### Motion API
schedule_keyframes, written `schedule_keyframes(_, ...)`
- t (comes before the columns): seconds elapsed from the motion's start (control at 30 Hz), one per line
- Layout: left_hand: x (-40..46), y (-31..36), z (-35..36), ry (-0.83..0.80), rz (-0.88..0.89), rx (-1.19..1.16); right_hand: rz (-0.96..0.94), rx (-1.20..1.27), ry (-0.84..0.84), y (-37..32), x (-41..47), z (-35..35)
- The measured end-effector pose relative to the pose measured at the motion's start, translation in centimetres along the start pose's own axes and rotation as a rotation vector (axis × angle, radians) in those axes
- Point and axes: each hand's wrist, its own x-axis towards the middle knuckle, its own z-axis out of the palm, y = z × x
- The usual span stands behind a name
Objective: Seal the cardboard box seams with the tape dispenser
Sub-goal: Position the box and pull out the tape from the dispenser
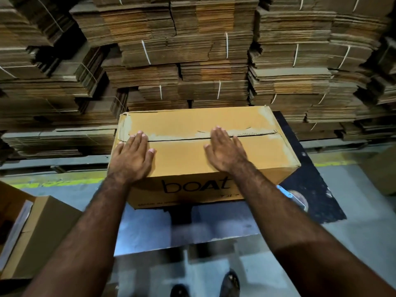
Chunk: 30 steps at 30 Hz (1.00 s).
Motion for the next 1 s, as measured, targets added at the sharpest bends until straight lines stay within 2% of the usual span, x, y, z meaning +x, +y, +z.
schedule_keyframes(0.2,0.6,-0.6,0.3,0.003,-0.002,-0.018,0.235,-0.011,0.043,11.3,-1.3,-1.7)
schedule_keyframes(0.33,1.3,-0.8,0.8,0.090,-0.071,0.044,0.356,-0.045,0.100,15.2,-2.1,-1.7)
schedule_keyframes(0.47,1.2,-0.3,0.7,0.061,-0.214,0.041,0.340,0.231,0.113,16.6,-2.0,-1.7)
schedule_keyframes(0.57,1.7,2.5,0.4,0.061,-0.288,0.036,0.303,0.398,0.126,17.4,-1.9,-2.2)
schedule_keyframes(0.63,1.8,6.7,0.4,0.085,-0.185,0.012,0.293,0.606,0.149,17.7,-2.4,-2.9)
schedule_keyframes(0.7,1.4,12.6,1.5,0.105,0.101,-0.051,0.300,0.754,0.242,18.4,-3.4,-3.0)
schedule_keyframes(0.77,0.4,18.8,2.6,0.070,0.346,-0.064,0.337,0.737,0.397,19.5,-4.9,-1.9)
schedule_keyframes(0.8,0.0,21.3,3.0,0.051,0.407,-0.039,0.369,0.708,0.463,20.0,-5.9,-0.7)
schedule_keyframes(0.87,-0.5,24.8,3.8,0.053,0.416,0.029,0.472,0.647,0.480,21.3,-8.1,2.4)
schedule_keyframes(1.0,-0.3,25.9,4.7,0.086,0.365,0.128,0.584,0.395,0.189,23.0,-12.3,9.0)
